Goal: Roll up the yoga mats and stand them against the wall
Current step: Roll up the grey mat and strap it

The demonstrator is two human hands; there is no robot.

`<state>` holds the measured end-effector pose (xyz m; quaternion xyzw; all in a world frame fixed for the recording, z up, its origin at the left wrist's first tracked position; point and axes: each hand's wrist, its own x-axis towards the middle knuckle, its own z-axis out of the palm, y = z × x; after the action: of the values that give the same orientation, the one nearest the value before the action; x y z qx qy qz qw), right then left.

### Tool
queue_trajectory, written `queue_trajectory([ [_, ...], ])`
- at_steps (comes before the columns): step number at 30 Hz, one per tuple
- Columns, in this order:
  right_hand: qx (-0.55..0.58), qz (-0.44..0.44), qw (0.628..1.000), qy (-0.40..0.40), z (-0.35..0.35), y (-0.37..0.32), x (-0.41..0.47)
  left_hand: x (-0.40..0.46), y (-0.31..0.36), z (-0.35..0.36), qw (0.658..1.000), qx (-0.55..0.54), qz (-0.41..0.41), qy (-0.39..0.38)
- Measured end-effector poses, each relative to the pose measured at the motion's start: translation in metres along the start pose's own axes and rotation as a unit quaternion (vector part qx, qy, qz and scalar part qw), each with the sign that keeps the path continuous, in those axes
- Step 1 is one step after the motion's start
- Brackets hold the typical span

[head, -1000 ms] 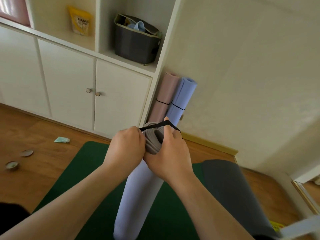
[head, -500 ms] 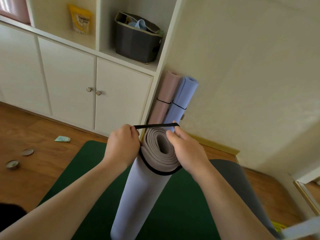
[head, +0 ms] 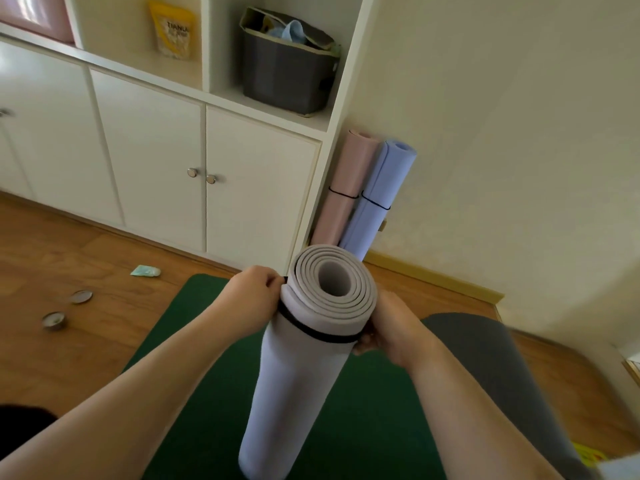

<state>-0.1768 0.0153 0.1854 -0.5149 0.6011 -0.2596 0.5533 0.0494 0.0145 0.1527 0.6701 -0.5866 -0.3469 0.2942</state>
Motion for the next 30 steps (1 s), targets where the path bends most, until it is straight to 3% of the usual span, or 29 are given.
queue_trajectory([
  [5,-0.02,-0.043,0.999,0.004,0.001,0.011,0.001,-0.009,0.002,-0.001,0.996,0.078,0.033,0.012],
  [8,-0.026,-0.06,0.998,-0.007,-0.003,0.018,-0.001,-0.018,0.004,0.005,0.999,-0.049,0.001,-0.012],
  [11,0.004,-0.049,0.999,0.016,-0.012,0.029,-0.001,-0.027,0.003,0.009,0.978,-0.2,-0.016,-0.065],
  [13,0.031,-0.034,0.998,0.044,-0.02,0.033,-0.001,-0.033,0.0,0.011,0.968,-0.223,0.004,-0.111],
  [15,0.044,-0.028,0.997,0.053,-0.026,0.037,-0.003,-0.041,0.001,0.015,0.974,-0.178,0.04,-0.131],
  [22,0.028,-0.061,0.992,0.106,-0.043,0.028,-0.01,-0.046,0.024,0.036,0.956,-0.284,0.025,-0.068],
  [26,0.007,-0.045,0.989,0.139,-0.036,0.031,-0.004,-0.036,0.032,0.044,0.938,-0.343,-0.042,-0.043],
  [30,0.012,-0.034,0.987,0.156,-0.035,0.032,-0.001,-0.026,0.033,0.048,0.937,-0.334,-0.099,-0.037],
])
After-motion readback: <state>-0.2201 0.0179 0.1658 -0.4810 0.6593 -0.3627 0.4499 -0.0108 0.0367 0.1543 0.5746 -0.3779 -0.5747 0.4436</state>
